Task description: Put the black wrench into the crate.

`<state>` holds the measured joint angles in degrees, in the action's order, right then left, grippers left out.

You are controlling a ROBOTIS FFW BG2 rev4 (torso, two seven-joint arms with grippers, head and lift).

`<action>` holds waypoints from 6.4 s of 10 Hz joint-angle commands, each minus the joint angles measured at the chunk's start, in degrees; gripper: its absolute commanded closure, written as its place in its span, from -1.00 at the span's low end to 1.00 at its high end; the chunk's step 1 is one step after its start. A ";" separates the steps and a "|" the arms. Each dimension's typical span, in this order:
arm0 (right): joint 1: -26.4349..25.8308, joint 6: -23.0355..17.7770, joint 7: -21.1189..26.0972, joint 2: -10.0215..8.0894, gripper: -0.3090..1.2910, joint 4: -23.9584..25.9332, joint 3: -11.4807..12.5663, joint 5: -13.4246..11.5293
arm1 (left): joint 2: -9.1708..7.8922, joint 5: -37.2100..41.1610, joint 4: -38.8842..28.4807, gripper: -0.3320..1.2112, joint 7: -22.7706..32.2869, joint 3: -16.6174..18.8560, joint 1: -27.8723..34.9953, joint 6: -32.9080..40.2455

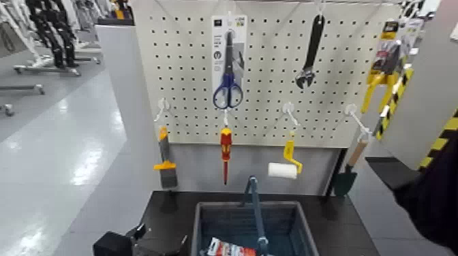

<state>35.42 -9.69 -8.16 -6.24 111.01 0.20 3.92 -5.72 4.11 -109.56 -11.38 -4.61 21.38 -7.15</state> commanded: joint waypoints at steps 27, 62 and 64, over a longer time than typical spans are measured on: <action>-46.58 26.39 -23.31 -2.28 -0.41 -1.76 4.11 9.00 | 0.19 0.55 3.30 -0.44 -14.99 2.32 -5.74 -5.25; -49.48 34.21 -21.55 -2.11 0.82 11.07 1.83 12.17 | 0.01 0.73 3.65 -0.45 -16.66 1.88 -6.80 -7.44; -45.00 37.11 -21.55 -1.58 0.82 9.32 2.53 14.54 | 0.01 0.73 3.56 -0.45 -16.84 1.88 -6.80 -7.53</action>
<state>-10.75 26.74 -29.62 -7.88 120.96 2.58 17.81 -5.71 4.83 -105.97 -28.22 -2.73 14.59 -14.67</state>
